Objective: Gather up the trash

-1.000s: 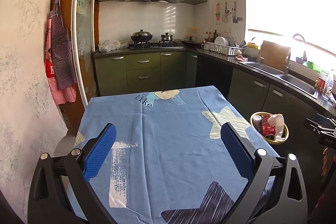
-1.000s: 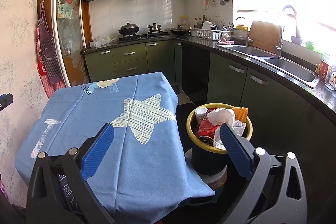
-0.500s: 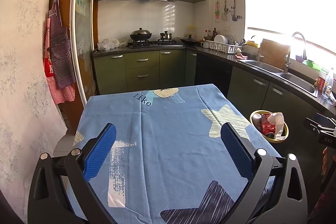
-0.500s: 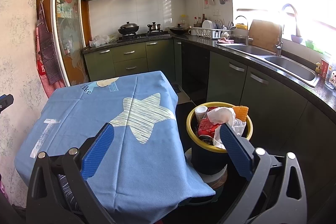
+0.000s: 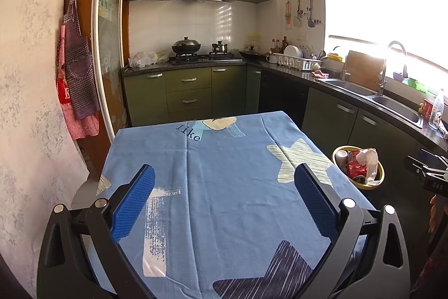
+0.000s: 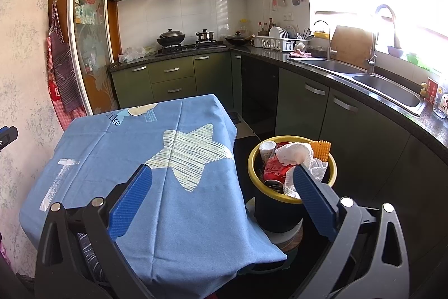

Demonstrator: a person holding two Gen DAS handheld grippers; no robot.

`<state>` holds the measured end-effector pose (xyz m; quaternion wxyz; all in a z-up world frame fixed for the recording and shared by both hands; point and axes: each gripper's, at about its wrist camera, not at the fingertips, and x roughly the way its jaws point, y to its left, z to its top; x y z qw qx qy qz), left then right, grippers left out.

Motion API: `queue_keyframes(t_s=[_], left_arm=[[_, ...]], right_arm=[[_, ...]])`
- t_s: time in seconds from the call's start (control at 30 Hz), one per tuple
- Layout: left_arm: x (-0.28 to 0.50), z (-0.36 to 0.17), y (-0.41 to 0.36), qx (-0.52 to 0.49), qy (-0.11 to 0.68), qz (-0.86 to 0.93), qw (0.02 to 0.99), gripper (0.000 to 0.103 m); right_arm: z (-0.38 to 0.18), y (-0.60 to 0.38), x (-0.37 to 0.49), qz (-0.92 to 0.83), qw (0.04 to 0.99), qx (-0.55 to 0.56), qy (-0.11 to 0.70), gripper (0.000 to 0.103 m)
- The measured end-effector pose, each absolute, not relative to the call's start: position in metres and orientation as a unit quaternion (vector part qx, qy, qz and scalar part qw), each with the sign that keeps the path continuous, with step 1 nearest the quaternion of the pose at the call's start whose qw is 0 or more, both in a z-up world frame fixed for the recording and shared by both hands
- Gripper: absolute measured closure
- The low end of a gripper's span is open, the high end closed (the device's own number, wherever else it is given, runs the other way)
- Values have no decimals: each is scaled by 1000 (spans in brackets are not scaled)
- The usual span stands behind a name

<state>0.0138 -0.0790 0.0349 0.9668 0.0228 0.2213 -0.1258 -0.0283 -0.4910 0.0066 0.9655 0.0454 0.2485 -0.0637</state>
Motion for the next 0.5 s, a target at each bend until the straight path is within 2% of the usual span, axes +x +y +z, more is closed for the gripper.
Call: queue_keyframes(t_s=[0.5], left_arm=[[14, 36, -80, 23, 222, -129, 966, 5]], right_arm=[[6, -491, -28, -64, 965, 46, 249, 7]])
